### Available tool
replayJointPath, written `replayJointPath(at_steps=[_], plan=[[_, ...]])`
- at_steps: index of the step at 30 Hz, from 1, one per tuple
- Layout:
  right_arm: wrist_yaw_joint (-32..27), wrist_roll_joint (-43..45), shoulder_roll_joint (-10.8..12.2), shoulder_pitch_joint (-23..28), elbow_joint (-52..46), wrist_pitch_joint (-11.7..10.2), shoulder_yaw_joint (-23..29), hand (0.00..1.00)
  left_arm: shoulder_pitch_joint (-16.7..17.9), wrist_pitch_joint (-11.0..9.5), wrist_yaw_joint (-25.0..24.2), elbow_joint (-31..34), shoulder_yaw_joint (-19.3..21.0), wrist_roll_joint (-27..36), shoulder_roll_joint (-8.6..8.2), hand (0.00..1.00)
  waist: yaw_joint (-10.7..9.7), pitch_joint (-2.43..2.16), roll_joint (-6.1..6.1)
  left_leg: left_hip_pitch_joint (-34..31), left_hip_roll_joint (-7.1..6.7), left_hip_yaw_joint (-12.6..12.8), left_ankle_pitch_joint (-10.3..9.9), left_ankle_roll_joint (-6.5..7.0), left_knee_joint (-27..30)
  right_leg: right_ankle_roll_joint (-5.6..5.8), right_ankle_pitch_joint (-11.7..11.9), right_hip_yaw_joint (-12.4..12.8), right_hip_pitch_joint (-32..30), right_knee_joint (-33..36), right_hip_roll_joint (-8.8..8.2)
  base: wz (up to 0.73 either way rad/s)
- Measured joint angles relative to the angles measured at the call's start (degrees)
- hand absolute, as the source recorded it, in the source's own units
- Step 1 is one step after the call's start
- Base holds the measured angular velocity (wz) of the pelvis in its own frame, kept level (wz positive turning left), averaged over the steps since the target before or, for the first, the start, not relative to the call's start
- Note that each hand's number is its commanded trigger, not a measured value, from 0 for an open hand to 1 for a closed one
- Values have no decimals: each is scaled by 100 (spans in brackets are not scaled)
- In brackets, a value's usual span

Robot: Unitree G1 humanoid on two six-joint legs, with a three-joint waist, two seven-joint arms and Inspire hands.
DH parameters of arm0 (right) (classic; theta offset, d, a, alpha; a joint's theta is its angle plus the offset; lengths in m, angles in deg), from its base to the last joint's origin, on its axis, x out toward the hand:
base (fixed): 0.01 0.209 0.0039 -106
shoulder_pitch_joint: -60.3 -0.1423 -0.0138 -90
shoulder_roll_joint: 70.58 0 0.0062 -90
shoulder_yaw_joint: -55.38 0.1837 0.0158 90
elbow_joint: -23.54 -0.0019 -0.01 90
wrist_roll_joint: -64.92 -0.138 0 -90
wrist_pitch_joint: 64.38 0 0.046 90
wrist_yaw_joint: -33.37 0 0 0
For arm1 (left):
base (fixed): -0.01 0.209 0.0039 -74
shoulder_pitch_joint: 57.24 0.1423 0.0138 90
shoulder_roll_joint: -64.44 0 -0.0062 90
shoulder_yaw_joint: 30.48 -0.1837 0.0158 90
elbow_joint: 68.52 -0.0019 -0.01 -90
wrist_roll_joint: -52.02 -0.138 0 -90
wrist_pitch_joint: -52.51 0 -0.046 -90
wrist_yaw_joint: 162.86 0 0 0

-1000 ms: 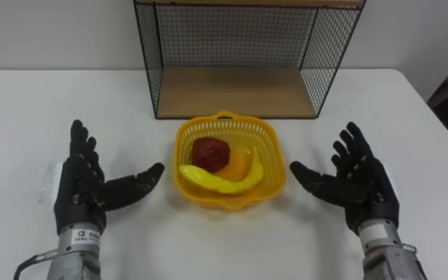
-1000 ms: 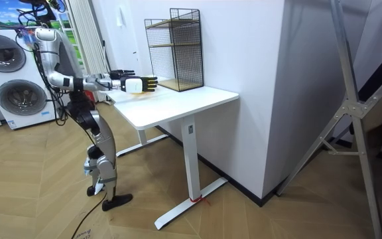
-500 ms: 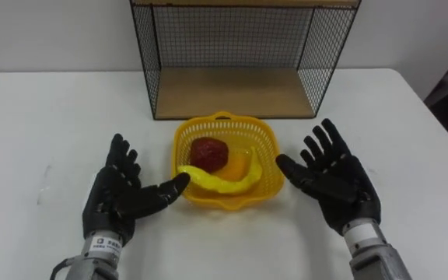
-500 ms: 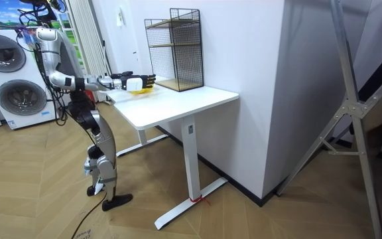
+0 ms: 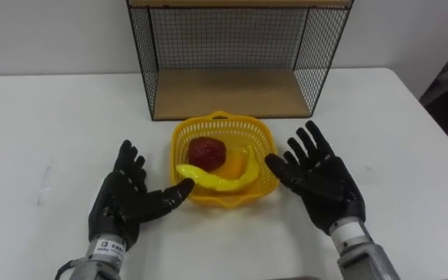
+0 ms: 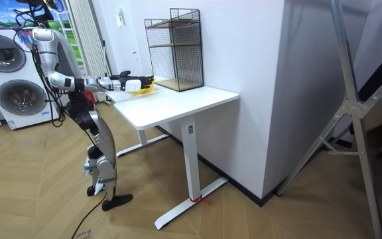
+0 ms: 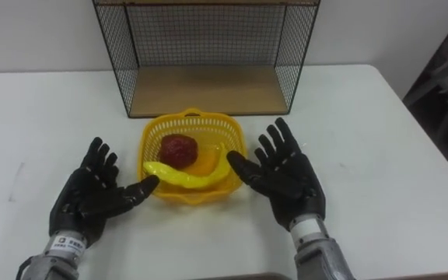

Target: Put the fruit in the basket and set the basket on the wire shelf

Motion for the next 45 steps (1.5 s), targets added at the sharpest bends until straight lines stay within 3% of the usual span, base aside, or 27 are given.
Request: replayJointPath(at_steps=[8,15,21,29,45], plan=[[185,692,84,-129,292,8,-70,0,-30,11,-269,3,-4,-2,-26,0,-17,12,-69,-69,-14,0,3,5,4,3,-20,74,-100,62,7,-2],[251,1319,121,-255,403,-1,-144,0,-110,13,-469,4,-240,-19,-68,0,-30,31,-149,-73,-4,-10,3,5,-22,0,-16,0,-62,-37,3,3],[147,1508,114,-432,748,-60,-352,0,-200,14,-467,3,-421,-22,50,0,-60,45,-163,-49,-3,5,4,6,-31,1,-15,11,-43,-48,4,0],[99,1553,119,-456,754,-92,-488,0,-256,66,-481,-10,-782,-22,41,0,-94,83,-103,-24,0,17,4,6,-37,1,-13,4,-12,-50,4,0],[-3,1521,204,-590,779,-99,-572,0,-397,71,-477,-49,-779,-7,26,0,-164,38,-150,-206,-10,74,4,7,21,0,-13,85,-235,46,4,-1]])
